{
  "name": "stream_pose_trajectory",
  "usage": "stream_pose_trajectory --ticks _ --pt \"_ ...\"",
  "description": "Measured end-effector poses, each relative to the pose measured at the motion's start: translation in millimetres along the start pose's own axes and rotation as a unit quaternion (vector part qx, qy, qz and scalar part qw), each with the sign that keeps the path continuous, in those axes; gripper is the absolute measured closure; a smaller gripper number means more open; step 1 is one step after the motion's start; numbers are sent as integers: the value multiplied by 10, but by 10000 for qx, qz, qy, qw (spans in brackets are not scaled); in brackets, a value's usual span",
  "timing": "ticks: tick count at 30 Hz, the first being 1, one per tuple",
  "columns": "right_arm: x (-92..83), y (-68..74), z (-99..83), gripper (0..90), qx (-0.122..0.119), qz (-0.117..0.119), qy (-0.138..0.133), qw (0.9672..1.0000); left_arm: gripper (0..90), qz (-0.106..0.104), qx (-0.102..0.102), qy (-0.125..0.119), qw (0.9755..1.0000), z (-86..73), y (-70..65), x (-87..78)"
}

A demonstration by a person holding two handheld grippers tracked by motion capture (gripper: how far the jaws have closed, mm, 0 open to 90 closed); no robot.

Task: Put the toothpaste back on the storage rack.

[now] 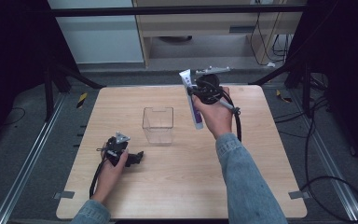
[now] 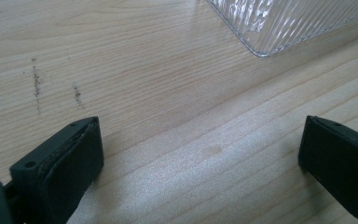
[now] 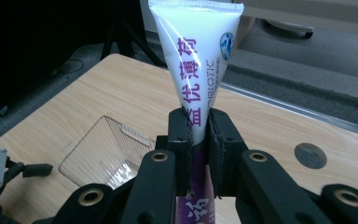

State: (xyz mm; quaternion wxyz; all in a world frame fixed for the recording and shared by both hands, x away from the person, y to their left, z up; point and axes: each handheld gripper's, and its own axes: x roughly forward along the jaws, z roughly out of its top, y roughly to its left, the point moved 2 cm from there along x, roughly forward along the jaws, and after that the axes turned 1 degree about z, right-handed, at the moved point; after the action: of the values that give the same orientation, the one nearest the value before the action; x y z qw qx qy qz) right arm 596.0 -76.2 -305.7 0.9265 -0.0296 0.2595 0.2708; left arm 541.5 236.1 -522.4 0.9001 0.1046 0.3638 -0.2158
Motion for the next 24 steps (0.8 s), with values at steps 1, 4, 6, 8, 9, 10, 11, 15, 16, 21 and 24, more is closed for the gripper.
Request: stream_pose_trajectory --ticks 1,4,6,8,9,10,11,15,16,21,24 --pt "0 0 0 805 0 0 0 10000 0 0 0 0 10000 0 0 0" --pt "16 29 30 804 -12 14 -71 10000 0 0 -1 -1 10000 0 0 0" --pt "42 64 66 804 -25 33 -152 9999 0 1 -1 -1 10000 0 0 0" --pt "57 81 85 804 -26 46 -196 9998 0 0 -2 -2 10000 0 0 0" --pt "57 81 85 804 -26 46 -196 9998 0 0 -2 -2 10000 0 0 0" --pt "62 87 92 804 -27 49 -221 9997 0 1 0 -1 10000 0 0 0" --pt "78 102 110 804 -35 69 -267 9996 0 1 0 0 10000 0 0 0" --pt "88 119 126 804 -56 77 -303 9995 0 1 0 1 10000 0 0 0" --pt "91 131 136 804 -62 81 -332 9994 0 0 2 2 10000 0 0 0" --pt "97 153 150 804 -76 89 -398 9991 0 1 2 2 10000 0 0 0" --pt "98 167 155 804 -72 98 -457 9989 0 0 1 0 10000 0 0 0"
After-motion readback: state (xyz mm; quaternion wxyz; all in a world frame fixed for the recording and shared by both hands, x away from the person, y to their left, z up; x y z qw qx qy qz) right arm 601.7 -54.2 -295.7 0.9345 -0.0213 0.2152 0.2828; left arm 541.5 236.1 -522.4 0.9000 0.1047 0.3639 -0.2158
